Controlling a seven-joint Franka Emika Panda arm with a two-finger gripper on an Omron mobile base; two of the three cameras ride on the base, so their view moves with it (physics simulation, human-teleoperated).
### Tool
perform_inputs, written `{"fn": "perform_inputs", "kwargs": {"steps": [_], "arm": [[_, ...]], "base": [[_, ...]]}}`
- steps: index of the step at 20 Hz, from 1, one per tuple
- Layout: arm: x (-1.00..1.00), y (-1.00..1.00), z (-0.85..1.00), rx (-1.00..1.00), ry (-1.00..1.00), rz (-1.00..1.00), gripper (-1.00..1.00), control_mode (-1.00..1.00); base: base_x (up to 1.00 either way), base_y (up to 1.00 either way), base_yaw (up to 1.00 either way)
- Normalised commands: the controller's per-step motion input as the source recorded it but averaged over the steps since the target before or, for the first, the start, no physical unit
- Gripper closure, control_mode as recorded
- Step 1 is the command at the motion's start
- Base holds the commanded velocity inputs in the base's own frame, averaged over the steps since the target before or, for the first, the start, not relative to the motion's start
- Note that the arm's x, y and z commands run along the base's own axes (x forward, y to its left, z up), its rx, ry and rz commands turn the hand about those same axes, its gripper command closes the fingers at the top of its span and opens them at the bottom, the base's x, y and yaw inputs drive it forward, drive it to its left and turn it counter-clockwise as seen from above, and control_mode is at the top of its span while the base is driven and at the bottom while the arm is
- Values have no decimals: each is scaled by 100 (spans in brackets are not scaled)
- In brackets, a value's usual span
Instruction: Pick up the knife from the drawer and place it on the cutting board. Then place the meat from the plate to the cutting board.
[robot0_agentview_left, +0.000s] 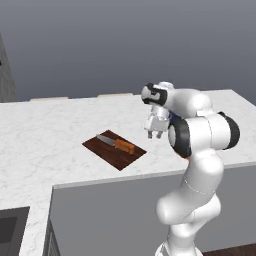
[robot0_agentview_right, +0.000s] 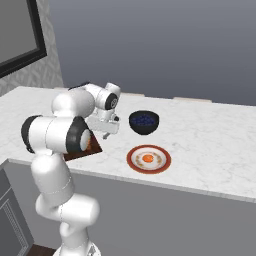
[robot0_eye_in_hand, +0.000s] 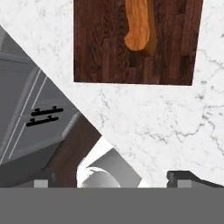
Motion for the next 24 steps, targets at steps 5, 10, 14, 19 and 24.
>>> {"fn": "perform_inputs", "kwargs": {"steps": [5,10,14,19,24], "arm": [[-50,-92,6,-13,0,0,-100,-100],[-10,-81,1,-2,0,-12,-100,-100],[-3,-60,2,3,-5,-7,-100,-100],[0,-64,-9,9,0,0,-100,-100],[0,-41,-23,-1,0,0,-100,-100]], "base": [[0,0,0],[0,0,0],[0,0,0],[0,0,0],[0,0,0]]}}
